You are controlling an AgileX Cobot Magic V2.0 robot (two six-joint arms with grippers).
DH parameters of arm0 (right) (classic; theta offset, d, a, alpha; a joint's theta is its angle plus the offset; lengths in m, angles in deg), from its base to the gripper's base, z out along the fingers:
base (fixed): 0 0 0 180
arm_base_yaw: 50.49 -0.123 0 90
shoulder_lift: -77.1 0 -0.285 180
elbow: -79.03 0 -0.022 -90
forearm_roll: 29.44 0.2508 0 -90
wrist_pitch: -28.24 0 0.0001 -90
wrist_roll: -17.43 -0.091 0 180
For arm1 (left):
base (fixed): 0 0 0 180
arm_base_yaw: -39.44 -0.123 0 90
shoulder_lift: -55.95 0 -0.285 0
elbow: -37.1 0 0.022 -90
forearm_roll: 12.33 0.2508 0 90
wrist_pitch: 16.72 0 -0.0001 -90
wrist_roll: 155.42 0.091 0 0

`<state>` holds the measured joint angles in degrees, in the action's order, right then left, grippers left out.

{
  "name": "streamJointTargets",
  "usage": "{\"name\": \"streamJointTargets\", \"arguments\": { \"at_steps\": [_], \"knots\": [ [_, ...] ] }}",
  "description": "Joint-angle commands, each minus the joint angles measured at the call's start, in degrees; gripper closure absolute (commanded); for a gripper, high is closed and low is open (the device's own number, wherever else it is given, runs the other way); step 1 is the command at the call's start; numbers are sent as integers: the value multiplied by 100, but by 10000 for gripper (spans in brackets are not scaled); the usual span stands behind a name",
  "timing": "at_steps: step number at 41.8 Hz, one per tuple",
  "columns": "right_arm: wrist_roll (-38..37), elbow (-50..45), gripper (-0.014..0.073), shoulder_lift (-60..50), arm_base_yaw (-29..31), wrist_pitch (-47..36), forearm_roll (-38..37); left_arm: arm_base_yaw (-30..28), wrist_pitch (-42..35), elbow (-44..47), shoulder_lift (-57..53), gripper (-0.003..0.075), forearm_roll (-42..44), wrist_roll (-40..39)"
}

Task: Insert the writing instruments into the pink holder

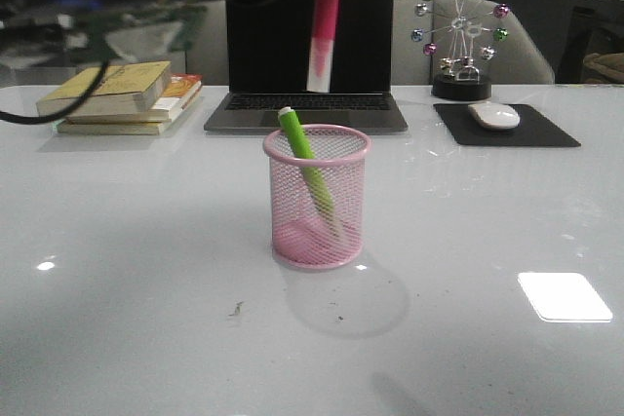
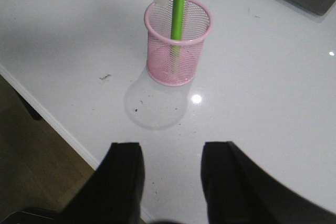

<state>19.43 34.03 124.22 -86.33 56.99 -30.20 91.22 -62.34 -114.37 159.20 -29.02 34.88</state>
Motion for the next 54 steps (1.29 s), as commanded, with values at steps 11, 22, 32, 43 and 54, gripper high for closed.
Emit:
{"name": "streamJointTargets", "arguments": {
  "at_steps": [11,22,32,43,54],
  "knots": [
    [64,171,199,-14,0,-391,-71,47,-613,-575,876,624,83,-50],
    [64,171,199,-14,0,-391,-71,47,-623,-575,1069,340,17,-50],
    [64,171,199,-14,0,-391,-71,-165,-120,-575,520,283,-166,-7],
    [64,171,199,-14,0,-391,-71,-650,3365,-575,-1488,283,74,182],
    [64,171,199,-14,0,-391,-71,-743,6853,-575,-3475,283,1229,182]
  ]
}}
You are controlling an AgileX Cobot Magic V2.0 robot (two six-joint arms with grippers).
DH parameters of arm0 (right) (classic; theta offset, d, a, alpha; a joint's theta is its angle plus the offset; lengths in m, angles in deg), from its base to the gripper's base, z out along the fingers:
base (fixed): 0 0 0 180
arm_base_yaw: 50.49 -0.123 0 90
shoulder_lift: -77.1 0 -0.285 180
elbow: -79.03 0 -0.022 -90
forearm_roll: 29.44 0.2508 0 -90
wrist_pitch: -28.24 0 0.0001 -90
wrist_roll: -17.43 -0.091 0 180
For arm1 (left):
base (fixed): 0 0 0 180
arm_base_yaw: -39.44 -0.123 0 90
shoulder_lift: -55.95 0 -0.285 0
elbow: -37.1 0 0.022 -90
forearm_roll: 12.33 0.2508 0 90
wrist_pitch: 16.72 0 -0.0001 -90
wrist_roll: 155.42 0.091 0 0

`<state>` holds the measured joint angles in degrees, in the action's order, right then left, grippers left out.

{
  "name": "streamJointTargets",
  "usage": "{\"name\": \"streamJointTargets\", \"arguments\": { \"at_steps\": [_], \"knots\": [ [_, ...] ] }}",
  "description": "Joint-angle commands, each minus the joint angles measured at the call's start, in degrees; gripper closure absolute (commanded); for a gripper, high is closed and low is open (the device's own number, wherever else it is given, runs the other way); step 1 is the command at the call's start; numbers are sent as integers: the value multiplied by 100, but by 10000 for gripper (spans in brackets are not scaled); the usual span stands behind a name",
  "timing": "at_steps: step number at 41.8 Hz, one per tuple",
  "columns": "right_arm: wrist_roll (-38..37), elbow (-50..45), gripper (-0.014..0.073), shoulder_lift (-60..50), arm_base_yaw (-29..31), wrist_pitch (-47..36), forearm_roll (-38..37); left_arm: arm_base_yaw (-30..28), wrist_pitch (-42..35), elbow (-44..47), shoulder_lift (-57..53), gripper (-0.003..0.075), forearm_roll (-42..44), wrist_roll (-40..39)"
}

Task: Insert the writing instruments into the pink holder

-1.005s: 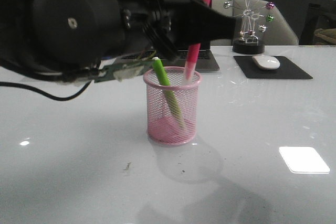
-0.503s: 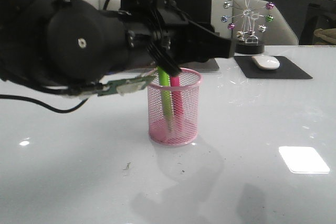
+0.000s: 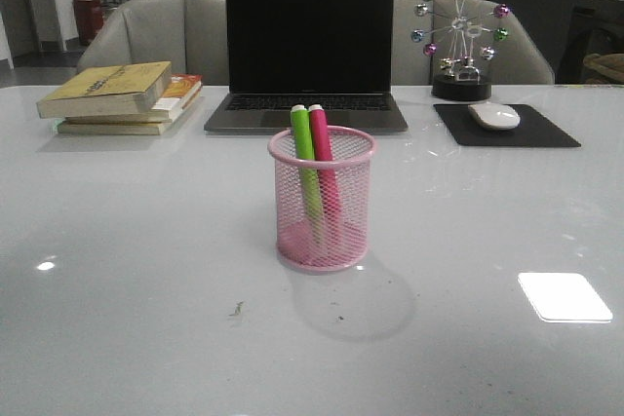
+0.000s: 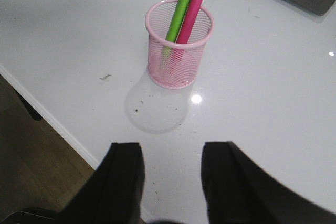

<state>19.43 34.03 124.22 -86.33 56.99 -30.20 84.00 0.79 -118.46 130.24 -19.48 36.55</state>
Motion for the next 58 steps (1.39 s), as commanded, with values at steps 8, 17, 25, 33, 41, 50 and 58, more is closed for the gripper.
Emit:
{"name": "streamJointTargets", "arguments": {
  "at_steps": [8,17,25,33,41,50,58],
  "knots": [
    [64,171,199,-14,0,-391,-71,-21,2330,-166,-1498,283,866,-22],
    [64,171,199,-14,0,-391,-71,-21,3586,-100,-2038,283,1534,-605],
    [59,171,199,-14,0,-330,-64,-21,3555,613,-2559,283,1549,-605],
    [59,171,199,-14,0,43,-64,-21,2997,1300,-3089,283,1715,-605],
    [59,171,233,-14,0,166,-92,-21,2874,1473,-3169,317,1715,-605],
    [59,171,519,-14,0,166,-92,-21,2860,1473,-3169,616,1715,-605],
    [59,171,566,-14,0,166,-92,-21,2895,1473,-3169,623,1628,-605]
  ]
}}
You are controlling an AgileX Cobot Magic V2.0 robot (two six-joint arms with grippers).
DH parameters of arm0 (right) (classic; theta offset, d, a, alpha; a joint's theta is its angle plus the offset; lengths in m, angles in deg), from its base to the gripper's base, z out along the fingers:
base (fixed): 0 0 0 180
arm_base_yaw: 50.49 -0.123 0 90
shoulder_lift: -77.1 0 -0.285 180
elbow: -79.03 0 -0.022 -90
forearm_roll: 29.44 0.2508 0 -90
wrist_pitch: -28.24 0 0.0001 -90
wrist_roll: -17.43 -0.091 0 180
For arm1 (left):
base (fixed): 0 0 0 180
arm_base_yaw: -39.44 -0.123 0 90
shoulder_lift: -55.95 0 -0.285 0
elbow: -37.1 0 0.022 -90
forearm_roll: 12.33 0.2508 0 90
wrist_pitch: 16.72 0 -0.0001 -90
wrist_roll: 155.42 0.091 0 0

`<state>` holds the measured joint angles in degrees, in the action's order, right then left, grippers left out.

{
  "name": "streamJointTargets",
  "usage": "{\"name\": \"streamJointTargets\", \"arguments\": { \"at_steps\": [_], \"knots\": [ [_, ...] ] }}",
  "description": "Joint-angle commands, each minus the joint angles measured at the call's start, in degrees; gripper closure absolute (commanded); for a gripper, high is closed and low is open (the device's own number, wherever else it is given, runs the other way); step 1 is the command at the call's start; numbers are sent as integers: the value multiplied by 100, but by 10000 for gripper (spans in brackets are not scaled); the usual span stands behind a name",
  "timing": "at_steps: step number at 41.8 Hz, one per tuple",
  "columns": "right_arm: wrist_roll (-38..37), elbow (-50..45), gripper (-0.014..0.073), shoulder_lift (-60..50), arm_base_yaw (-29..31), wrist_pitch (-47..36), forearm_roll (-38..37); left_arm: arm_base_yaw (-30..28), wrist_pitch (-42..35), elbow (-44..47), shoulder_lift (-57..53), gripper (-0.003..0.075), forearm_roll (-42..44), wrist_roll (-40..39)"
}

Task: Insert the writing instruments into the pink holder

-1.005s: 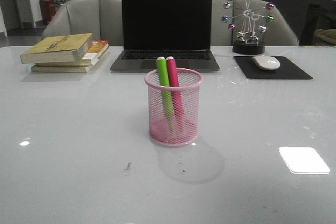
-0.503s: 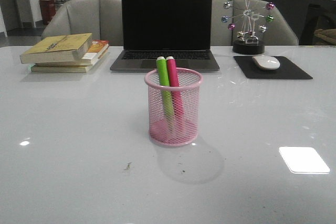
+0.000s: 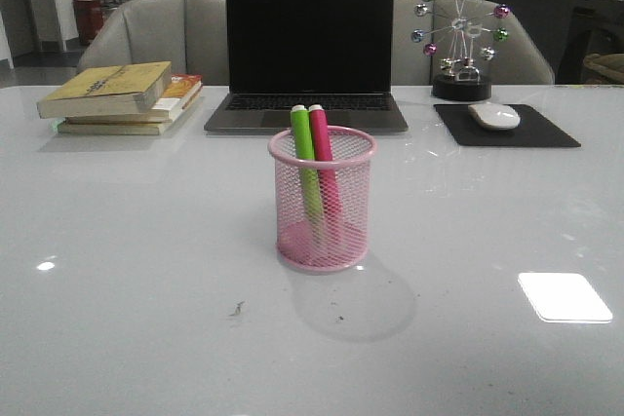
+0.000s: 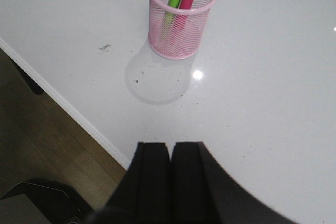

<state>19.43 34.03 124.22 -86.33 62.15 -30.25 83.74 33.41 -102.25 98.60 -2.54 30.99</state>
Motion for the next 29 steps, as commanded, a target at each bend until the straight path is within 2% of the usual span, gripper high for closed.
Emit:
{"name": "streamJointTargets", "arguments": {
  "at_steps": [1,23,29],
  "knots": [
    [59,171,566,-14,0,-350,-87,5,-366,-148,-5,623,-68,-49],
    [59,171,566,-14,0,-350,-87,5,-416,-148,-26,623,-68,-49],
    [59,171,566,-14,0,-350,-87,-461,-449,-58,-486,623,-225,-49]
  ]
}}
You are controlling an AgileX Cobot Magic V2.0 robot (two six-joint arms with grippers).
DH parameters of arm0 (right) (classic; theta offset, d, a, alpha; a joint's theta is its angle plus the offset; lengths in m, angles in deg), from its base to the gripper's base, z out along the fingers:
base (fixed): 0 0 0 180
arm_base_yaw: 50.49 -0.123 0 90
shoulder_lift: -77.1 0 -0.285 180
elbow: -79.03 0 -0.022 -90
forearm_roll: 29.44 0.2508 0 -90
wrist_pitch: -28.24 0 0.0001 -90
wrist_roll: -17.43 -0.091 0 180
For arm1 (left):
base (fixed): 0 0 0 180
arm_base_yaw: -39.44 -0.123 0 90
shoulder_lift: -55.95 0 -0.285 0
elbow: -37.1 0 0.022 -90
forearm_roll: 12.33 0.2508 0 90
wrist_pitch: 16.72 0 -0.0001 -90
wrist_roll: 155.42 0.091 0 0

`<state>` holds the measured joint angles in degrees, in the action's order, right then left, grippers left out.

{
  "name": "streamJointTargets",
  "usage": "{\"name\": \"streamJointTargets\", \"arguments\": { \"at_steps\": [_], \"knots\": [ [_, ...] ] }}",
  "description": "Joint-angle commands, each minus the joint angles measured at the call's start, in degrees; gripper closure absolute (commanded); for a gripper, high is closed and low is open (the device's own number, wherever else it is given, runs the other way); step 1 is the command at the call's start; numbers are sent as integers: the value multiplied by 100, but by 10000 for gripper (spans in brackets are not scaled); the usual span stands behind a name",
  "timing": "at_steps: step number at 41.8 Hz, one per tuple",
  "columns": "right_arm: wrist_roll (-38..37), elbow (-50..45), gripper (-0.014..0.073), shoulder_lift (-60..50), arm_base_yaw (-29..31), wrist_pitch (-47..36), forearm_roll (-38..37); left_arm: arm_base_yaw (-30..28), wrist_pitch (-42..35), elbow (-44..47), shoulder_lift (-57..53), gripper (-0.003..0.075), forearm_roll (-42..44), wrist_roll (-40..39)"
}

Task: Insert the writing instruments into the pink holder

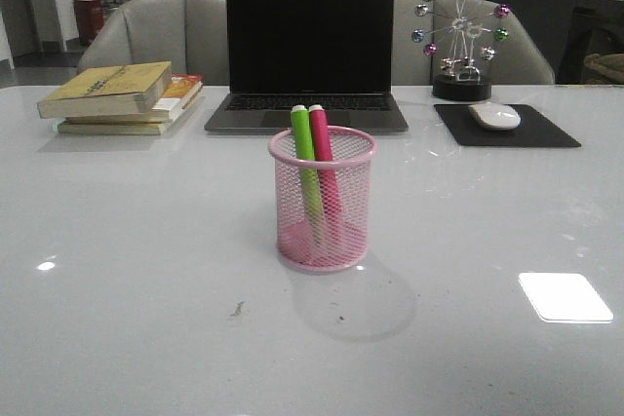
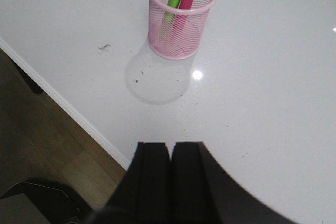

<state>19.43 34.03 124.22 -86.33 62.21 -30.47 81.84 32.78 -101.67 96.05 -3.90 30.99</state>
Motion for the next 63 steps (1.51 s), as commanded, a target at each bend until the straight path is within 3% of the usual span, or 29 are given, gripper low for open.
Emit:
{"name": "streamJointTargets", "arguments": {
  "at_steps": [1,16,26,32,38,45,55,63],
  "knots": [
    [59,171,566,-14,0,-357,-65,-392,-386,-114,-355,623,-90,-49],
    [59,171,566,-14,0,-357,-65,-3259,-719,484,-2138,623,282,-49],
    [59,171,566,-14,0,-357,-65,-4350,-2876,1438,-2490,623,-522,-49],
    [59,171,566,-14,0,-357,-65,-4419,-4050,2265,-2726,623,-772,-102],
    [59,171,566,-14,0,-357,-65,-4288,-4584,2954,-3130,623,-728,-427],
    [59,171,566,-14,0,-357,-65,-4269,-4795,3475,-3368,623,-516,-1018],
    [59,171,566,-14,0,-356,-65,-3811,-5137,3649,-3368,621,-516,-1025],
    [59,171,566,-14,0,-356,-65,-3824,-5230,3649,-3368,621,-631,-1025]
  ]
}}
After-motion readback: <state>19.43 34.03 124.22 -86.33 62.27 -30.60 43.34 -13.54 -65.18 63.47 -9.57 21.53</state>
